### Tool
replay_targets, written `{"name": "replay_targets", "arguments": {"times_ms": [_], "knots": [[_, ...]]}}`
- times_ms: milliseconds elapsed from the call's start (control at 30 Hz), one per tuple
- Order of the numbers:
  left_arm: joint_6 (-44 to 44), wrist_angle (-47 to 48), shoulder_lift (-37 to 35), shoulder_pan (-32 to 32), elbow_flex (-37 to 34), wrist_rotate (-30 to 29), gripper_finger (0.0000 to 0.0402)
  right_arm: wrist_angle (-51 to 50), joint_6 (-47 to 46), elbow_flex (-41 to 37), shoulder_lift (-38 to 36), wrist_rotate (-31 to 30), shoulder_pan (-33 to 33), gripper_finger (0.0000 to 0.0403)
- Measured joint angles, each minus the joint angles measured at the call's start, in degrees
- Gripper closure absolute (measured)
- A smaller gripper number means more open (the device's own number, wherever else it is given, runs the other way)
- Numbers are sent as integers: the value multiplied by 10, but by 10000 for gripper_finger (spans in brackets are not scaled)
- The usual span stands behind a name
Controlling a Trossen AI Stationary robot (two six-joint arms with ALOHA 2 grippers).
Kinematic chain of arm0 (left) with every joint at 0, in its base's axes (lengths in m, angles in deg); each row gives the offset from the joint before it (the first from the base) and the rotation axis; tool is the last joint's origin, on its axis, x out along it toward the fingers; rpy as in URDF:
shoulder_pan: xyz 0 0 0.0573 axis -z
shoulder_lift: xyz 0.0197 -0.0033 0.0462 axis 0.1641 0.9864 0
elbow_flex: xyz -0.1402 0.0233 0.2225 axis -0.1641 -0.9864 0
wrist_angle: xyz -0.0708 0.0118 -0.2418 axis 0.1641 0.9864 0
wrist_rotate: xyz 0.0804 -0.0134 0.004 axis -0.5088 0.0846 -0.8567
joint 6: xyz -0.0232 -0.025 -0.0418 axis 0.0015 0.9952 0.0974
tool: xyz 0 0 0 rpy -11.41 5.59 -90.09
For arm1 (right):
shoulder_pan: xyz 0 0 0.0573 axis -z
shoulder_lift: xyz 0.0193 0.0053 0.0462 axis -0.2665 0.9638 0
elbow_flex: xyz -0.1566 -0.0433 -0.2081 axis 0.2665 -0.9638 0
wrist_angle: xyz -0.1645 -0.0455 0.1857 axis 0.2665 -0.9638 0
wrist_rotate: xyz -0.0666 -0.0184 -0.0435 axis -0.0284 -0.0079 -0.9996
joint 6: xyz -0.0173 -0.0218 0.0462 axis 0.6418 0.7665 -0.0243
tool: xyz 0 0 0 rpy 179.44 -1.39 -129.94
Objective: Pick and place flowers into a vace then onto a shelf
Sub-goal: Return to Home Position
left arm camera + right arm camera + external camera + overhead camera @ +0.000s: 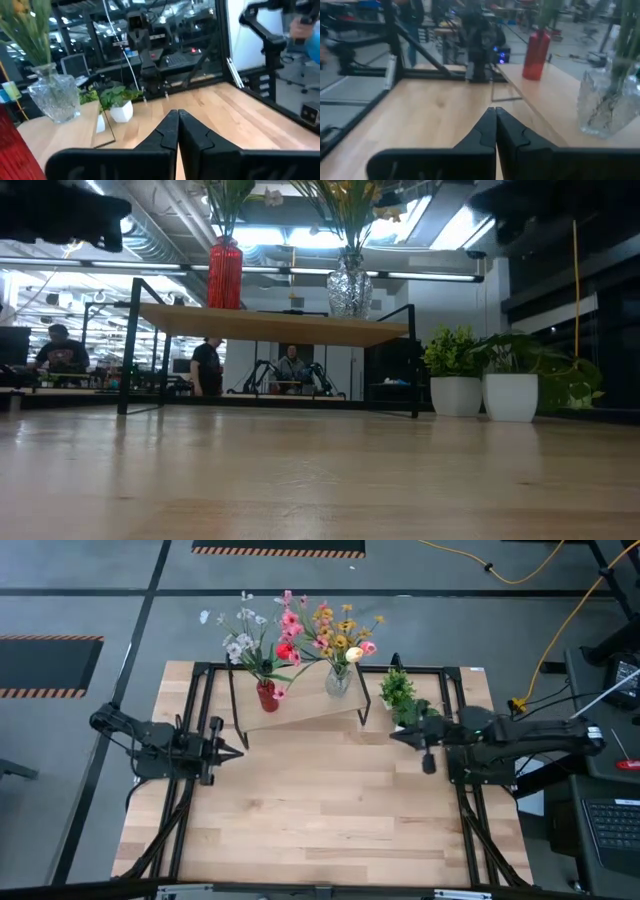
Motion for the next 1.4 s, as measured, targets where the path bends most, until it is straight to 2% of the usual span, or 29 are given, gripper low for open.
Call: {"name": "replay_targets", "arguments": {"times_ms": [133,233,300,467,600,767,833,1133,1400], "knots": [[-4,-35,-1,-13,-38,10,399,-61,8,19,-66,37,0,401],[-18,-83,-1,-29,-64,30,400,-68,12,15,-113,48,0,402],[-13,-83,-1,-43,-72,33,400,-71,12,6,-135,49,0,402],[-5,-102,-1,-79,-72,103,400,-70,32,-22,-159,53,0,403],[3,-101,-1,-106,-72,114,399,-14,38,-82,-159,79,0,403],[42,-106,-1,-127,-72,155,400,148,25,-186,-159,84,0,403],[49,-106,-1,-129,-72,167,400,167,26,-213,-166,83,0,403],[33,-105,-1,-129,-72,124,400,104,43,-227,-237,77,0,403],[53,-85,-1,-129,-72,121,400,76,56,-227,-289,83,0,403]]}}
